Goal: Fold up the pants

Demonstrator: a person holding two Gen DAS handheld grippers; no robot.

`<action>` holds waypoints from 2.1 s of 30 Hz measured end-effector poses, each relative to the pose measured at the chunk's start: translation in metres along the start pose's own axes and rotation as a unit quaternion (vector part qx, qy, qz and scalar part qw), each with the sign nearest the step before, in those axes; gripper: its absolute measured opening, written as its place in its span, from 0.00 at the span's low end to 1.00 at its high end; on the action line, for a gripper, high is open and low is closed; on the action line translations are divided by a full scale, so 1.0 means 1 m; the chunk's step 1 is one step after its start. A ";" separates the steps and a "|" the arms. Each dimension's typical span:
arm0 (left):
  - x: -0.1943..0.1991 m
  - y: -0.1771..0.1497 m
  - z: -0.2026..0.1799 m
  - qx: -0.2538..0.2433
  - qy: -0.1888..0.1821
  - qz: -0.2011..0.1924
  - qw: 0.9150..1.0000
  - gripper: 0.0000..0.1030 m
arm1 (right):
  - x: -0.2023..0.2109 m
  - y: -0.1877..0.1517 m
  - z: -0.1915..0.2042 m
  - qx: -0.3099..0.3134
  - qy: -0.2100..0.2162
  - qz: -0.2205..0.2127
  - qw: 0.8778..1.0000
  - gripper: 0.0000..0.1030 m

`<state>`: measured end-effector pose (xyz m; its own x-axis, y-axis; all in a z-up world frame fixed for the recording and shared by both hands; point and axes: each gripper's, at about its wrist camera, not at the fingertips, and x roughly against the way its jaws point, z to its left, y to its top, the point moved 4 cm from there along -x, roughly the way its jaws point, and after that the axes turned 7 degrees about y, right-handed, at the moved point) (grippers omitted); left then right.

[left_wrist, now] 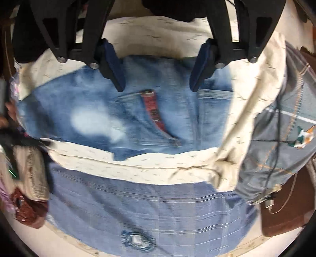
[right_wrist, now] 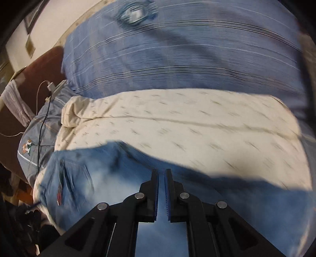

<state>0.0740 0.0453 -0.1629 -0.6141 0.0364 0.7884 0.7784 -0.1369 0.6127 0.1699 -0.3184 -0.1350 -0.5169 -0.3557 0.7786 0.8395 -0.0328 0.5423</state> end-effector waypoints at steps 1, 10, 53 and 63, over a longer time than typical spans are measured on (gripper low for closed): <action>-0.008 0.000 0.005 0.002 0.018 0.013 1.000 0.67 | 0.011 -0.013 -0.013 -0.007 -0.014 0.000 1.000 0.07; -0.031 -0.018 0.008 -0.019 0.085 0.078 0.993 0.68 | 0.061 -0.113 -0.153 -0.164 -0.062 0.006 0.985 0.07; -0.102 0.073 -0.310 -0.202 -0.049 0.064 0.976 0.77 | 0.074 -0.108 -0.205 -0.181 0.088 -0.062 0.978 0.22; -0.057 0.070 -0.224 -0.122 -0.073 0.049 0.989 0.77 | 0.111 -0.069 -0.120 -0.139 0.151 -0.103 0.973 0.21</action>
<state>0.1344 -0.1884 -0.1777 -0.4975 0.1505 0.8543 0.7681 -0.3812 0.5144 0.0753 -0.4680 -0.1241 -0.6418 -0.5712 0.5117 0.7575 -0.3684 0.5389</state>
